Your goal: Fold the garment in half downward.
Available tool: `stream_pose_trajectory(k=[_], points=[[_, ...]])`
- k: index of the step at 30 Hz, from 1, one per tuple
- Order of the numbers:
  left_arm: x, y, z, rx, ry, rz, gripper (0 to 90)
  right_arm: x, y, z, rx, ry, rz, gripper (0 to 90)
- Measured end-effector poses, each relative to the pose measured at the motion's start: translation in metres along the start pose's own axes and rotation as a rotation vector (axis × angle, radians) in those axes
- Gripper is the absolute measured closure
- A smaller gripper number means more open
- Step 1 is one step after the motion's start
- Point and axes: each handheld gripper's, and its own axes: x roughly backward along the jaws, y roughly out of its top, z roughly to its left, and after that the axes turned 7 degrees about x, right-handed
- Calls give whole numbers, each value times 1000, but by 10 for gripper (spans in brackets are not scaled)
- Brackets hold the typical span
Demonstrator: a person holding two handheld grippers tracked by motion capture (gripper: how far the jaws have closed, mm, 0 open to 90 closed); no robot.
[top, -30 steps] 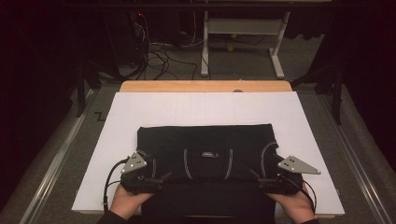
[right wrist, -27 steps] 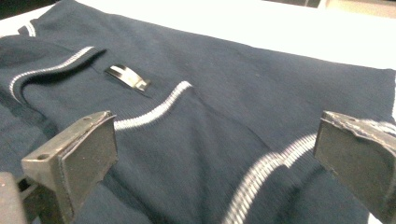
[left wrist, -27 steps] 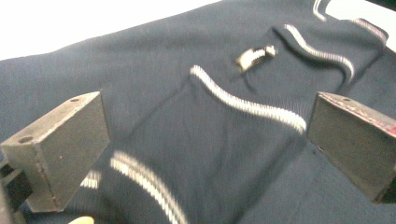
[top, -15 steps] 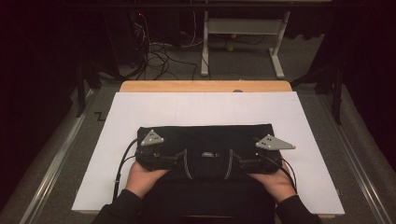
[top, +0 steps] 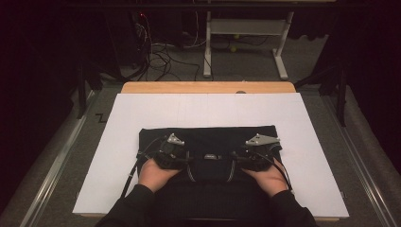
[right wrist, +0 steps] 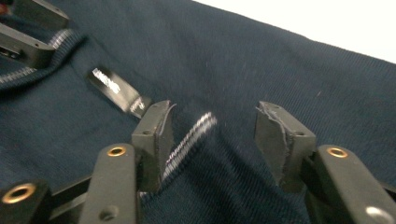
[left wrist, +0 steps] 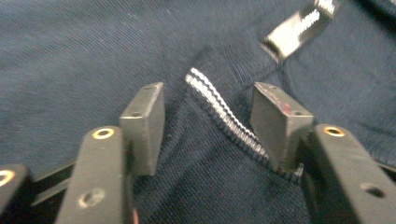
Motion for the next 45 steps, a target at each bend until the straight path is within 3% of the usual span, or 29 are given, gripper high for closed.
stream_pose_trajectory(k=[6, 10, 12, 14, 17, 21, 24, 28, 34, 45], points=[[1, -3, 0, 7, -24, -12, 539, -7, -5, 3, 5, 2, 57, 551], [1, -5, -2, 33, -25, -27, 584, -8, -6, 6, 13, 15, 55, 665], [2, -7, -3, 38, -20, -39, 654, -6, -7, 8, 36, 11, 40, 717], [5, -9, -6, 23, 20, -78, 713, -3, -10, 8, 43, 9, 9, 780], [14, -15, -13, 5, 44, -165, 731, 6, -14, 10, 49, 10, -43, 799], [27, -21, -16, -9, 40, -223, 735, 17, -19, 13, 71, 9, -87, 802], [38, -30, -22, -49, 55, -253, 737, 28, -21, 18, 93, 13, -127, 806], [46, -45, -28, -50, 13, -285, 737, 40, -23, 25, 111, 30, -168, 806], [52, -58, -28, -57, -24, -285, 736, 51, -25, 32, 121, 41, -199, 806], [69, -65, -42, -82, -65, -314, 736, 71, -34, 43, 148, 60, -235, 806]])
